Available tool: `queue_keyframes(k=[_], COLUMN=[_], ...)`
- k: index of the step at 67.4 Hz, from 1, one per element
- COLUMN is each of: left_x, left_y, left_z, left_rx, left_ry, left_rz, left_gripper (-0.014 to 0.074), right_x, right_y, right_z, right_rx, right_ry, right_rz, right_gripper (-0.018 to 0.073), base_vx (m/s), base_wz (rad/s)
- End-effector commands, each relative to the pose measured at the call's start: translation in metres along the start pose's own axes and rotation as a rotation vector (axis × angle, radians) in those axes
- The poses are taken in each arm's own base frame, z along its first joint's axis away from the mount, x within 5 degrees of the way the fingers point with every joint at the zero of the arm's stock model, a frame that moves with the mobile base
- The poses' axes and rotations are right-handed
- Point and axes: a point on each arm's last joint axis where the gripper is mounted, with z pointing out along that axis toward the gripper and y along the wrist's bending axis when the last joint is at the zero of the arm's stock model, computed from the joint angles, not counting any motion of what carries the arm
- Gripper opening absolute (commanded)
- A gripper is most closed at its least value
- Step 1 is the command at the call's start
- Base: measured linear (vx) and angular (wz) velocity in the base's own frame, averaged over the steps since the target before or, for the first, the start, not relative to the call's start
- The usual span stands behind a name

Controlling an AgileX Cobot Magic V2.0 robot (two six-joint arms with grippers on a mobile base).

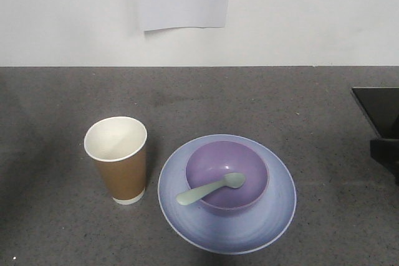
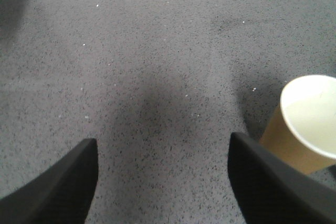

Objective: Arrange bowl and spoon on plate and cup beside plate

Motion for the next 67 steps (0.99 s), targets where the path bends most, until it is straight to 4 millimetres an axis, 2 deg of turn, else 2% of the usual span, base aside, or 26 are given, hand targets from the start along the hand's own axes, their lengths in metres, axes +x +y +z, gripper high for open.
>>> queue_keyframes(k=[1, 10, 16, 26, 36, 40, 67], left_x=[0.008, 0.036, 0.049, 0.059, 0.060, 0.060, 0.060], left_y=[0.003, 0.011, 0.014, 0.019, 0.020, 0.020, 0.021], left_z=[-0.009, -0.012, -0.015, -0.022, -0.027, -0.027, -0.027], left_rx=[0.048, 0.068, 0.079, 0.090, 0.099, 0.098, 0.095], left_ry=[-0.134, -0.168, -0.194, -0.233, -0.260, -0.263, -0.259], left_rz=[-0.030, -0.039, -0.042, -0.049, -0.054, -0.051, -0.051], left_gripper=[0.0503, 0.0491, 0.0444, 0.0253, -0.0007, -0.0009, -0.0008], right_x=[-0.003, 0.009, 0.014, 0.014, 0.014, 0.014, 0.015], right_y=[-0.002, -0.002, -0.002, -0.002, -0.002, -0.002, -0.002], right_z=[-0.010, -0.015, -0.017, -0.019, -0.019, -0.019, -0.019], right_rx=[0.031, 0.039, 0.041, 0.043, 0.043, 0.043, 0.042], right_ry=[-0.109, -0.145, -0.177, -0.200, -0.202, -0.202, -0.198], right_rz=[-0.015, -0.020, -0.021, -0.021, -0.021, -0.021, -0.022], right_gripper=[0.0589, 0.0556, 0.0494, 0.0305, 0.0070, -0.0016, -0.0011], base_vx=[0.00, 0.00, 0.00, 0.00, 0.00, 0.00, 0.00], base_wz=[0.00, 0.00, 0.00, 0.00, 0.00, 0.00, 0.00])
